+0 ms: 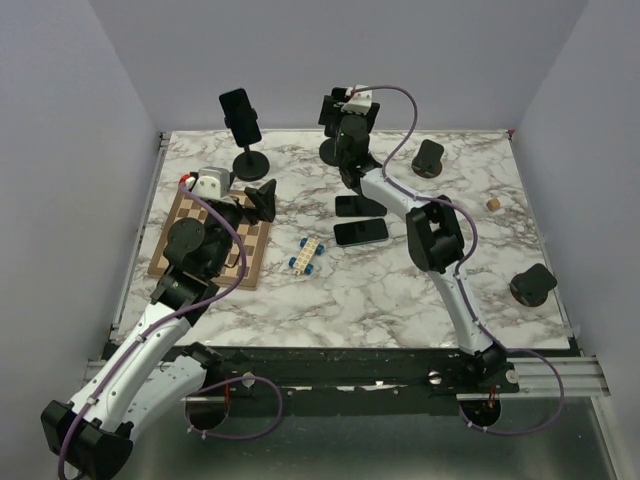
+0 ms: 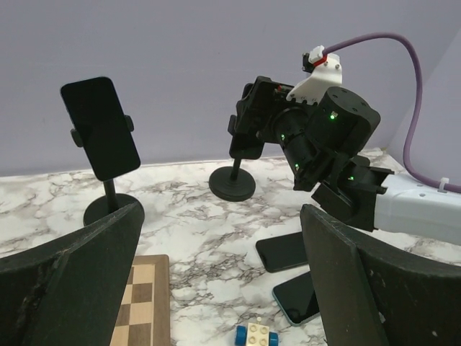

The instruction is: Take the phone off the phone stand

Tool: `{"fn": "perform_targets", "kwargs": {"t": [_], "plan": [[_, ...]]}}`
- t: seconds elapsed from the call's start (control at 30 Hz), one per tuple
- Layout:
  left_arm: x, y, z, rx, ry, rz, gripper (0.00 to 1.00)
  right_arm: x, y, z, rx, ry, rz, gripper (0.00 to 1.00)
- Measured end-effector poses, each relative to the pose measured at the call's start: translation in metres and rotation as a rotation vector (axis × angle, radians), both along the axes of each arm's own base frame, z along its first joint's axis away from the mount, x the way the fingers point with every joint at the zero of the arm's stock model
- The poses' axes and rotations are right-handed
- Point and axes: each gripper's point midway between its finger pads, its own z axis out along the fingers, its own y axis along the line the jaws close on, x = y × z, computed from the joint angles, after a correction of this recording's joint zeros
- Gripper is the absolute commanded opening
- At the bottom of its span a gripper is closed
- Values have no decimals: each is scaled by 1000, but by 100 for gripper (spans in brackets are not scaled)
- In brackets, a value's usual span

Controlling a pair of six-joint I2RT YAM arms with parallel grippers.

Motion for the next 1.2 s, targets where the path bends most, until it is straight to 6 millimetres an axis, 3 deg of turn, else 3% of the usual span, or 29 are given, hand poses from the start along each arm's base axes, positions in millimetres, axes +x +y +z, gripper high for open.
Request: {"fn": "perform_targets", "kwargs": {"t": [0.23, 0.37, 0.5, 0.57, 0.7, 0.87, 1.2], "plan": [[2, 2, -1, -18, 8, -3, 99, 13, 10, -8, -32, -14, 18, 91], [3, 2, -2, -28, 17, -7, 99, 15, 13, -8, -35, -11, 28, 75], [5, 3, -4, -41, 26, -7, 99, 15, 15, -9, -28, -4, 36, 50], [6, 4, -5, -49, 32, -4, 99, 15, 16, -9, -22, -2, 46, 33], [9, 6, -8, -61, 46, 2, 99, 14, 19, -9, -21, 16, 68, 13], [16, 10, -9, -78, 70, 6, 99, 9, 23, -9, -31, 62, 126, 1], [30, 7, -25, -103, 161, -12, 99, -11, 48, -11, -85, 148, 358, 1]]}}
